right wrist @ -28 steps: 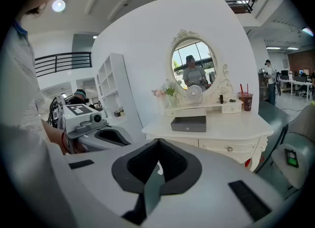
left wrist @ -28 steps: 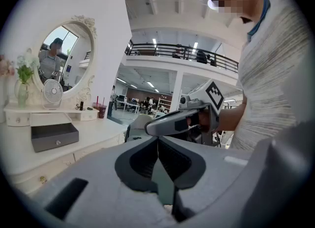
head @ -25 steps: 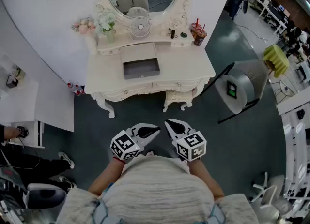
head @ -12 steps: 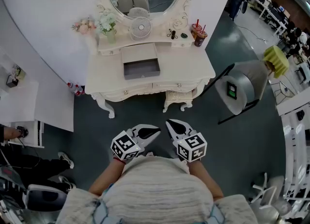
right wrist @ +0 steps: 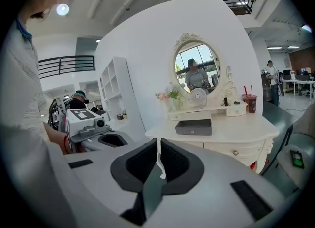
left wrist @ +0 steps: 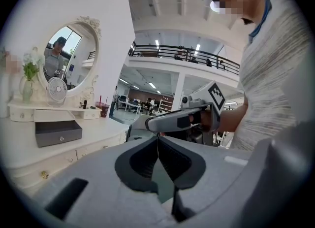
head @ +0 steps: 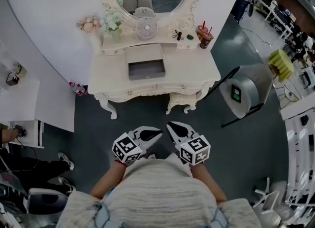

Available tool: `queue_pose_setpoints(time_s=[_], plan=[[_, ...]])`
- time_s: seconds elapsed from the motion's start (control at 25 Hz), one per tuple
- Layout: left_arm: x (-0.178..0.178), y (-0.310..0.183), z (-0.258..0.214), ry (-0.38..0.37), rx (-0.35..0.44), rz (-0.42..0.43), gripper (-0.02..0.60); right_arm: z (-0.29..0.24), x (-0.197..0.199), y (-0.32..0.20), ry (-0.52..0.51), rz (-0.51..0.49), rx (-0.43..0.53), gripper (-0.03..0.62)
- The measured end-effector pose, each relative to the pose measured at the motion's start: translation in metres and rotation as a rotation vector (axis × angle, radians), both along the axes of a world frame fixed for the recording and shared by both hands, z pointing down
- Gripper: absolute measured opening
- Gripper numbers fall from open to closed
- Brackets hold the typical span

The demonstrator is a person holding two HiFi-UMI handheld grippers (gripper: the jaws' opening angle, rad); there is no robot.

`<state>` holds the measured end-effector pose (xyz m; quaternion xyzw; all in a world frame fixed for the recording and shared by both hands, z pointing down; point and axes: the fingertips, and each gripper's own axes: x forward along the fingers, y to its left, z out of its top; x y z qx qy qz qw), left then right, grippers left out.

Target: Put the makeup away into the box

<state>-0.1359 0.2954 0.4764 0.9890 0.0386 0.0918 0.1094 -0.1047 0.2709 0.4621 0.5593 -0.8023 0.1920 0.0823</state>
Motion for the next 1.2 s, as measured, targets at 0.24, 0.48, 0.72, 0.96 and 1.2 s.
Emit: queue_pose_setpoints(time_s=[0.24, 0.48, 0.72, 0.96, 1.2], plan=[[0.001, -0.003, 0.003, 0.0, -0.004, 0.005, 0.014, 0.005, -0.004, -0.001, 0.04, -0.031, -0.007, 0.011], [0.004, -0.027, 0.002, -0.003, -0.002, -0.027, 0.014, 0.002, 0.001, -0.025, 0.04, -0.05, 0.016, 0.011], [0.011, -0.061, 0.001, -0.022, -0.005, -0.073, 0.014, 0.001, 0.013, -0.065, 0.023, -0.09, 0.021, 0.011], [0.028, -0.097, 0.005, -0.041, -0.028, -0.103, 0.014, -0.001, 0.034, -0.108, 0.013, -0.109, 0.03, 0.011], [0.054, -0.135, 0.008, -0.053, -0.047, -0.112, 0.014, -0.003, 0.058, -0.147, 0.001, -0.141, 0.027, 0.011]])
